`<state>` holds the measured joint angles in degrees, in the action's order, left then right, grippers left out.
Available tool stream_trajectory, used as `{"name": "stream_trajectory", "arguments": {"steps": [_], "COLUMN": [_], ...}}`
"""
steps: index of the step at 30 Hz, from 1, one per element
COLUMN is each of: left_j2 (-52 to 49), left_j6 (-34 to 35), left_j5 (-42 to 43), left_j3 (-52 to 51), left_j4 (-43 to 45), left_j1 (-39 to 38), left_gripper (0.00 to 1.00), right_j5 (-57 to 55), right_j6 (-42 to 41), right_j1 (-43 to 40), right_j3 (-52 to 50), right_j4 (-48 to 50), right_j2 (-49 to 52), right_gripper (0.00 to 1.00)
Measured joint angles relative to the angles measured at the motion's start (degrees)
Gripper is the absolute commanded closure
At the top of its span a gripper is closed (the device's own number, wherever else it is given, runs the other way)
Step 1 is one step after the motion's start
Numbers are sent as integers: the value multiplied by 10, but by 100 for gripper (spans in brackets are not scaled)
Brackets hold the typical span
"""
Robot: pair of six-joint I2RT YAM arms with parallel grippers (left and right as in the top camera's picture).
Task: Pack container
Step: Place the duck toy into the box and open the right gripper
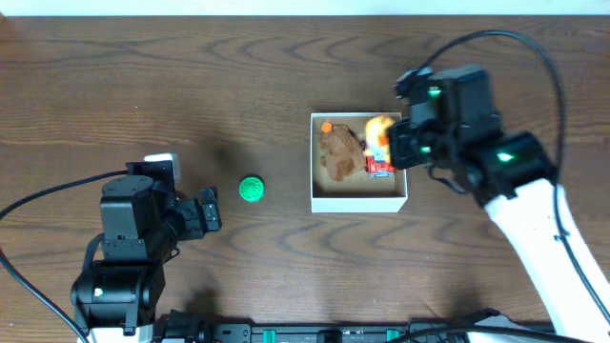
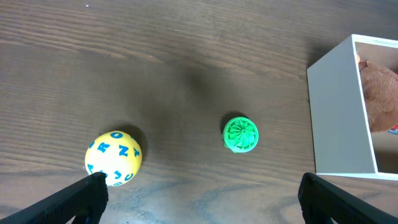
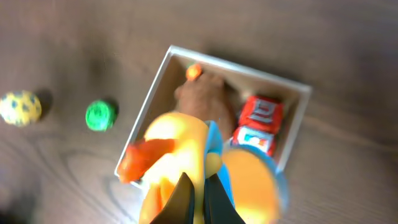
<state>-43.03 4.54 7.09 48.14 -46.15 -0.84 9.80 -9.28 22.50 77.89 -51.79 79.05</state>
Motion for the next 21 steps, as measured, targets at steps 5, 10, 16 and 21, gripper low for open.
{"name": "stream_trajectory", "arguments": {"steps": [5, 10, 16, 21], "left_j2": [0, 0, 0, 0], "left_j6": [0, 0, 0, 0], "left_j5": [0, 0, 0, 0], "left_j3": [0, 0, 0, 0], "left_j4": [0, 0, 0, 0], "left_j1": [0, 0, 0, 0], "left_gripper": [2, 2, 2, 2], "right_j5": [-8, -13, -18, -18], "right_j6": [2, 3, 4, 9], "right_j1": [33, 40, 42, 42], "right_j3": [0, -1, -1, -1], "right_j4": [-5, -19, -40, -57], "right_j2": [76, 147, 199, 217], "right_gripper": [99, 99, 99, 59]}}
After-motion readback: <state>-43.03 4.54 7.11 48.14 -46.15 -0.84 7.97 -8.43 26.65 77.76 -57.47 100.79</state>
